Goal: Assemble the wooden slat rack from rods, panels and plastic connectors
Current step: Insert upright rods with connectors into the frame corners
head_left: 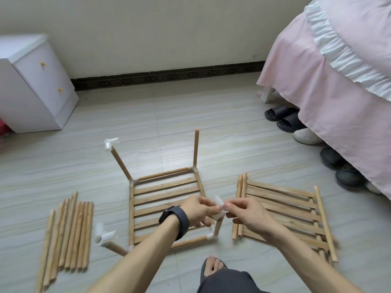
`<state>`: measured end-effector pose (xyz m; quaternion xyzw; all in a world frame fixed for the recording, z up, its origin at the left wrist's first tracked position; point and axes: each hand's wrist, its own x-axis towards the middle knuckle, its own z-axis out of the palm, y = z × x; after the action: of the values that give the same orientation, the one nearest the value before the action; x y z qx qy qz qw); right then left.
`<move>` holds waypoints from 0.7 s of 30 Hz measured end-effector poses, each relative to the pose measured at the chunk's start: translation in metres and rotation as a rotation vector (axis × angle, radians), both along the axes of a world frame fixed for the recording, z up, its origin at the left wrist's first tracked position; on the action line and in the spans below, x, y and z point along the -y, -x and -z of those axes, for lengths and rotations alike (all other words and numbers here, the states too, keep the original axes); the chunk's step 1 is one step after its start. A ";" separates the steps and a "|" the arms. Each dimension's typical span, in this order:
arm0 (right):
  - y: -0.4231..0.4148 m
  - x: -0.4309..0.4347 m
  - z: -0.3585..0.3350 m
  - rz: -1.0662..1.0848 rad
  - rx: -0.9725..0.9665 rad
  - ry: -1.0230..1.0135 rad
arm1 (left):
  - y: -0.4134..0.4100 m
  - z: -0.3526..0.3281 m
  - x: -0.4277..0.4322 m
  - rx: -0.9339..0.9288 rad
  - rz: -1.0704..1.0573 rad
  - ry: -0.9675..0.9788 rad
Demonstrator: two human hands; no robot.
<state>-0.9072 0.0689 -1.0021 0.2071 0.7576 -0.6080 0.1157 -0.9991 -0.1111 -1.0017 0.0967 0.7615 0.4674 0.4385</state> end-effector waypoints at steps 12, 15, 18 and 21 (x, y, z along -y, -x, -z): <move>0.000 0.001 0.013 -0.033 -0.035 -0.153 | -0.011 0.007 0.001 -0.043 -0.053 -0.040; -0.004 0.005 0.015 0.005 -0.073 -0.175 | -0.007 0.001 -0.001 -0.171 0.086 0.030; -0.009 0.008 0.019 0.064 -0.103 -0.150 | -0.002 -0.006 -0.006 -0.296 0.238 0.134; -0.011 0.011 0.023 0.100 -0.139 -0.134 | 0.001 -0.011 -0.010 -0.363 0.330 0.198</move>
<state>-0.8958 0.0582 -1.0251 0.2092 0.7915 -0.5739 0.0184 -0.9996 -0.1016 -0.9904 0.2587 0.8435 0.2879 0.3723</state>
